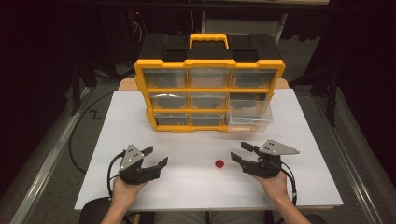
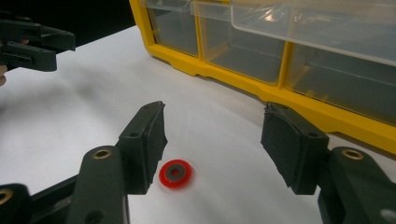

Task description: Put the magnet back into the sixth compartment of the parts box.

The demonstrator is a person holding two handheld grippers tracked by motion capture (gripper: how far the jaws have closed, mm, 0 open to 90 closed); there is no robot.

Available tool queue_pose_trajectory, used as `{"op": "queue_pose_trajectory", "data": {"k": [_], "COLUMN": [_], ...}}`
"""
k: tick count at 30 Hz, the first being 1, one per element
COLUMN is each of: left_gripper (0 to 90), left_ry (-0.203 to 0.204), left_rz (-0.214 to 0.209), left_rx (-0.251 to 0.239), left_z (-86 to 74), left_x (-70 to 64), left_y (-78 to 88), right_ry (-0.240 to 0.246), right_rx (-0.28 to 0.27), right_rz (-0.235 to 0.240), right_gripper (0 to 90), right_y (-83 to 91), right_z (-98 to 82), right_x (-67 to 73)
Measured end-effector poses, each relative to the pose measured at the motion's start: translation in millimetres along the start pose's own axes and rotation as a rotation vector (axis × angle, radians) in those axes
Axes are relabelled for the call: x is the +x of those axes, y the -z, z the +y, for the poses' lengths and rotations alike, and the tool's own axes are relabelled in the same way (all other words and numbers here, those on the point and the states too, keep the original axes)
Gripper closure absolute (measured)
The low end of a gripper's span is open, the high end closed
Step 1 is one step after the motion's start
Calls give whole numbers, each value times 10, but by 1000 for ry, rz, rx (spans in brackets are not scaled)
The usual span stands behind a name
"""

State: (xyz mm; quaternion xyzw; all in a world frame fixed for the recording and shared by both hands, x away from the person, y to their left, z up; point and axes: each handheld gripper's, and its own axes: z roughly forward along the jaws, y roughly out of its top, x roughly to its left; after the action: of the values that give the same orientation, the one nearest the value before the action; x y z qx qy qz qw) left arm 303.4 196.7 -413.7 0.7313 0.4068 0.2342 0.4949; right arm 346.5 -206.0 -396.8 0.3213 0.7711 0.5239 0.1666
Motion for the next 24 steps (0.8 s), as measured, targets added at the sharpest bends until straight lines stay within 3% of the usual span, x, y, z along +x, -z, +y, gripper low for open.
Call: {"op": "queue_pose_trajectory", "data": {"k": [10, 24], "left_gripper": [303, 303], "left_ry": [0, 1], "left_rz": [-1, -1], "left_rx": [0, -3], "left_z": [0, 0], "left_x": [1, 0], "left_y": [-1, -1], "right_ry": [28, 15], "right_rx": [33, 100], "right_rz": [11, 26], "right_gripper": [431, 447], "right_y": [-96, -165], "right_z": [53, 125], "right_x": [49, 76]}}
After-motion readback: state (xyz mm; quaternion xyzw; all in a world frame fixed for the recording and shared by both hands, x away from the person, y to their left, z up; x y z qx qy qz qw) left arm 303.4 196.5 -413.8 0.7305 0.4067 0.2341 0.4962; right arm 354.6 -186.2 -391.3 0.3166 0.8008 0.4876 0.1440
